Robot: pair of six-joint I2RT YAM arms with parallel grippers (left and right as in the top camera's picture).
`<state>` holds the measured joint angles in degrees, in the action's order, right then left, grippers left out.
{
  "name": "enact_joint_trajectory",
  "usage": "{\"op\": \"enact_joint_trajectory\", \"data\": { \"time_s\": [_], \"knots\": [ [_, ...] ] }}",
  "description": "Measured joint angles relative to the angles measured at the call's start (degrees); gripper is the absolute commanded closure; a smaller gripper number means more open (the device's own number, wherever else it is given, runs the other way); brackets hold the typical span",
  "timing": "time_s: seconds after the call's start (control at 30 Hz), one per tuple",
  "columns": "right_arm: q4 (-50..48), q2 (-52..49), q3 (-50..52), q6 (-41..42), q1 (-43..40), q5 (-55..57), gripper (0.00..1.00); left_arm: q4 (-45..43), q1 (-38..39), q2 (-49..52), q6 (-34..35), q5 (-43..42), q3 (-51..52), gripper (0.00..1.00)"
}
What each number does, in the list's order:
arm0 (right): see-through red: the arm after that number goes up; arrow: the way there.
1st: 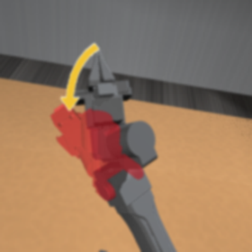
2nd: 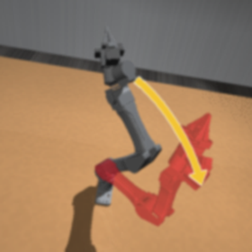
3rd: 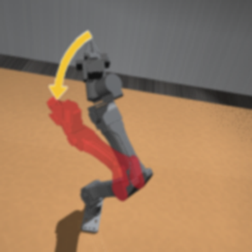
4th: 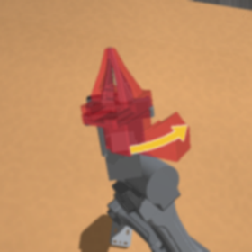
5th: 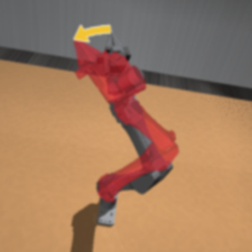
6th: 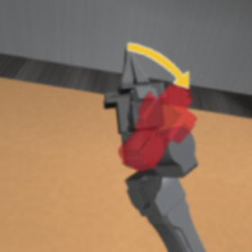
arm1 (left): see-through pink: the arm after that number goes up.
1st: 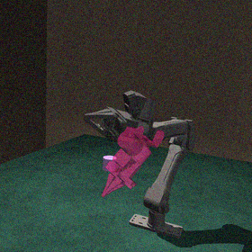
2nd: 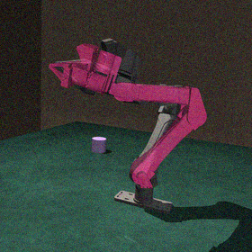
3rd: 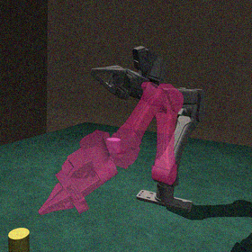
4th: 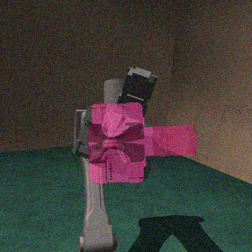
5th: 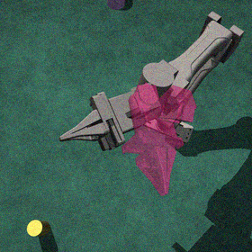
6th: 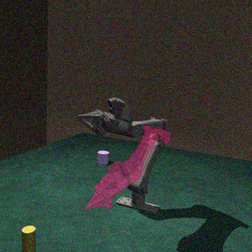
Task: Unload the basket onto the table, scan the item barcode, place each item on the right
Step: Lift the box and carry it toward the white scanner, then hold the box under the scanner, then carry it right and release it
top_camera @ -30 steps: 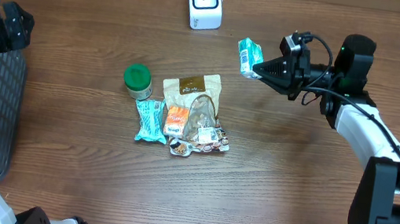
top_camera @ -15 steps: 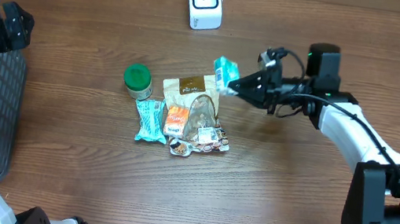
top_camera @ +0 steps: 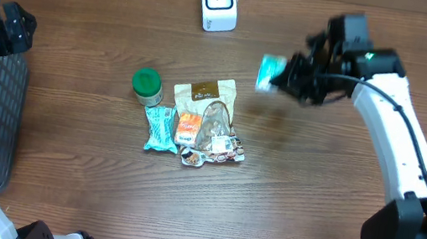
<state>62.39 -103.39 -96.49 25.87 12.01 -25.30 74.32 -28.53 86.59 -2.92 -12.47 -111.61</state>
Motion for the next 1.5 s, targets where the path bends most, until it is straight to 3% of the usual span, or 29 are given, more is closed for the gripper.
{"op": "enact_joint_trajectory", "data": {
  "time_s": [0.1, 0.2, 0.4, 0.6, 0.9, 1.23, 1.5],
  "knots": [
    [-1.18, 0.02, -10.32, -1.46, 3.13, 12.76, 0.96, 0.02, 0.00, 0.00, 0.00, 0.00, 0.00, 0.01],
    [-8.33, 0.07, -15.30, -4.39, 6.73, 23.30, 0.96, 0.02, 0.00, 0.00, 0.00, 0.00, 0.00, 0.00],
    [-25.35, -1.81, -16.15, -13.68, 13.33, 38.91, 0.96, 0.04, 0.00, 0.00, 0.00, 0.00, 0.00, 0.00],
    [-43.17, -12.98, -16.52, -26.91, 17.25, 48.63, 0.96, 0.02, 0.00, 0.00, 0.00, 0.00, 0.00, 0.00],
    [-59.39, -29.46, -16.31, -49.72, 18.08, 54.95, 0.96, 0.07, 0.00, 0.00, 0.00, 0.00, 0.00, 0.01],
    [-67.78, -31.95, -16.33, -57.57, 18.08, 51.63, 0.96, 0.04, 0.00, 0.00, 0.00, 0.00, 0.00, 0.00],
    [-72.41, -38.73, -16.33, -71.67, 18.08, 49.48, 0.96, 0.04, 0.00, 0.00, 0.00, 0.00, 0.00, 0.00]
  ]
}}
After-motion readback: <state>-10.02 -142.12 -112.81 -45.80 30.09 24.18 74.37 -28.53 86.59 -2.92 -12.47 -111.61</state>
